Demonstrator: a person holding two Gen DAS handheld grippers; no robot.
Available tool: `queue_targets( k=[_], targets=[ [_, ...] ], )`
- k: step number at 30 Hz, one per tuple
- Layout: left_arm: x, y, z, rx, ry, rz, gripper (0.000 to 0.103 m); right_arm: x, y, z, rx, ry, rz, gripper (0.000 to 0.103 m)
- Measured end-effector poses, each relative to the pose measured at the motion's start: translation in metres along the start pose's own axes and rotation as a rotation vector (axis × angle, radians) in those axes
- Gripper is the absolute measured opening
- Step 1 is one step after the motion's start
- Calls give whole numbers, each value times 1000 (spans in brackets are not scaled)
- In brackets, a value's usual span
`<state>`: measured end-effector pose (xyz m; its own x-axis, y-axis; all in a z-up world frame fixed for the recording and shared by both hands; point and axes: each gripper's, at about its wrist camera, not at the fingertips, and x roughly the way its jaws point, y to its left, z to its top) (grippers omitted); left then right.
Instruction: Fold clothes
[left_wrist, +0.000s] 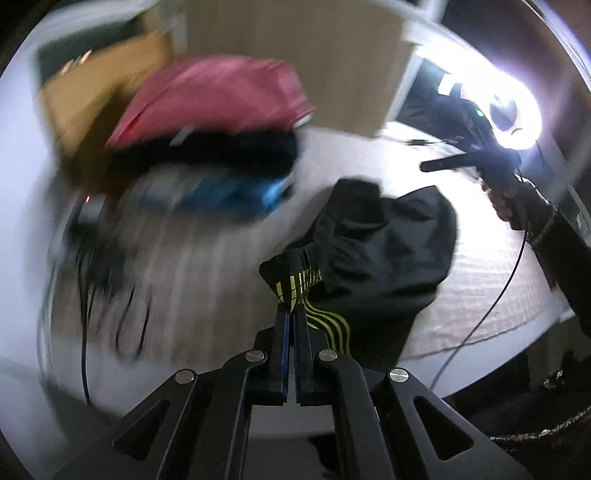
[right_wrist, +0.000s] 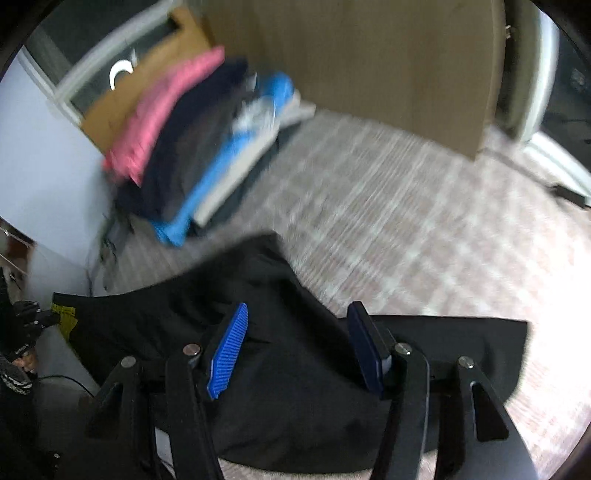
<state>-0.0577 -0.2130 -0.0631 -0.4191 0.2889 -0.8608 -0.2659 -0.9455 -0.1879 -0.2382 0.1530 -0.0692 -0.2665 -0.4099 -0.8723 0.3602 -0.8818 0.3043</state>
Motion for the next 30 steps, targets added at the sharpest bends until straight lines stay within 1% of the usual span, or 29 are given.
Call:
queue_targets(
  k=[1,4,6,9,12,14,16,17,18,22,28,30],
  targets=[
    [5,7,-8,-16,17,12,1,15,1,3,-8,26,7,55],
    [21,23,-23,-55,61,41,1,42,6,15,-8,48,61,55],
    [29,29,-28,-85,68,37,1,56,14,28,-21,56,99,55],
    [36,29,-29,-92,76,29,1,72,29,51,-75,73,114,56],
    [40,30,-30,-104,80,22,1,91,34,73,-77,127,165,55],
    [43,34,-30,-118,78,16,1,106,34,85,-62,194,205,56],
    [45,35,-29,-123,79,17,1,118,38,92,-67,262,200,56],
    [46,35,-28,-125,80,15,1,121,42,96,-88,290,175,56],
    [46,35,-28,-124,81,13,1,118,45,99,-105,289,167,55],
    [48,36,-24,-117,82,8,1,95,58,110,-151,261,189,56],
    [51,33,-18,-109,77,-2,1,122,77,110,-159,378,109,56],
    [53,31,-17,-101,81,-4,1,134,79,105,-171,429,60,56]
  ],
)
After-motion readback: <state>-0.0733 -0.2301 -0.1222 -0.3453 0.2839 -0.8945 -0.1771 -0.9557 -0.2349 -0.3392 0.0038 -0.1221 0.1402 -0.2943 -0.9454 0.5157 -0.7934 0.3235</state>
